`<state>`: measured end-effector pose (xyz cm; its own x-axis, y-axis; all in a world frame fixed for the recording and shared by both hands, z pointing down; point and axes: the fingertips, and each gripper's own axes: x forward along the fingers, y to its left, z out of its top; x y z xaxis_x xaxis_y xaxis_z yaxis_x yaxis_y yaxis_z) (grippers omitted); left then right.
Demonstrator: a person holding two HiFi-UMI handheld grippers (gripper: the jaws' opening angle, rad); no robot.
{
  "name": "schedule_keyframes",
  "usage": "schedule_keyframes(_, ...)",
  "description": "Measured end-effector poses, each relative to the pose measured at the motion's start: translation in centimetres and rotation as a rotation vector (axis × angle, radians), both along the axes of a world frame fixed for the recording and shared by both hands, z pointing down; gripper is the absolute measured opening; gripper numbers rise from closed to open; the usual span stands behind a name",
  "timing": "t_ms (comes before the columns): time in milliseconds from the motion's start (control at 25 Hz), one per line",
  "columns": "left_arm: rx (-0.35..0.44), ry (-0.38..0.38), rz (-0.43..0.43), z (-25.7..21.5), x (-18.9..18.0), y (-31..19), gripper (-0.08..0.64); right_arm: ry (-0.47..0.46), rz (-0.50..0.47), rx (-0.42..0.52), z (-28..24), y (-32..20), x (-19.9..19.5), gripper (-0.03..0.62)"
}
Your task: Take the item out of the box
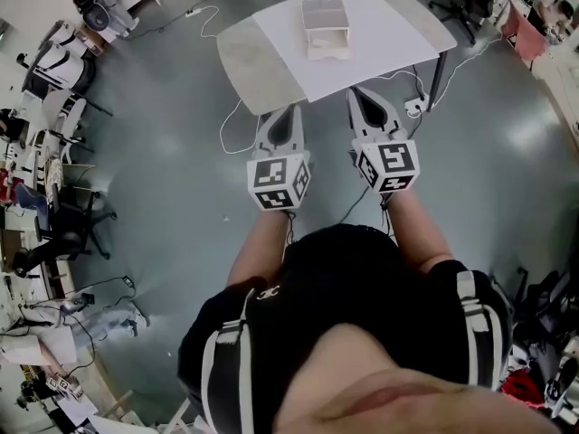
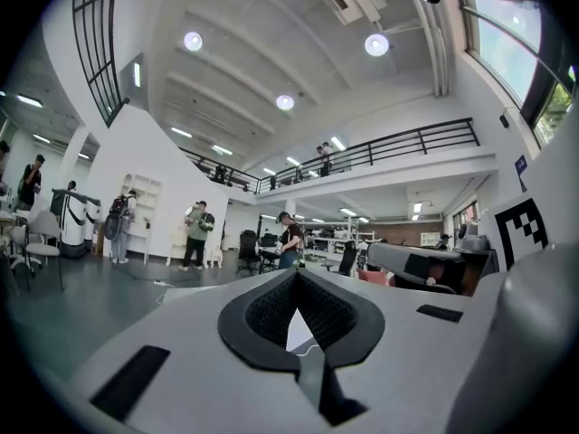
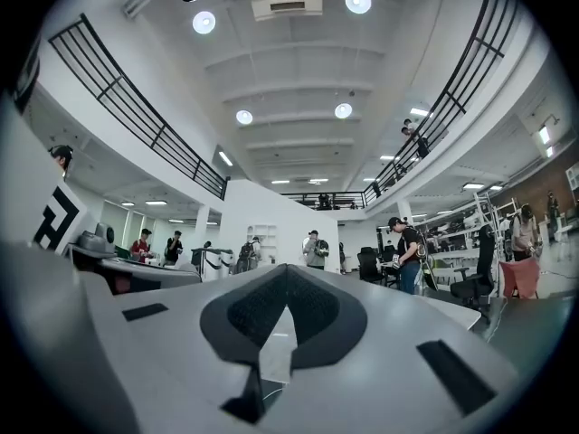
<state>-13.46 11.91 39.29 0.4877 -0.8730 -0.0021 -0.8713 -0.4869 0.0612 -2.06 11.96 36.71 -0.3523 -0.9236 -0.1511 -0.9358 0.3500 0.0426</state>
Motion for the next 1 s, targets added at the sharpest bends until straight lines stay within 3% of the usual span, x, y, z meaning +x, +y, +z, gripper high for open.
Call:
schedule_keyframes(640, 0.018, 0.0, 0.038, 1.3, -3.5, -0.2, 0.012, 0.015, 0.045, 0.017, 0.9, 0.2, -3.3, 0.012)
schedule_keyframes(1000, 0.021, -0.009, 0.03, 1.3, -3.4, -3.9, 0.012, 0.017, 0.039, 0.019, 1.3, -3.6, -3.0, 0.012)
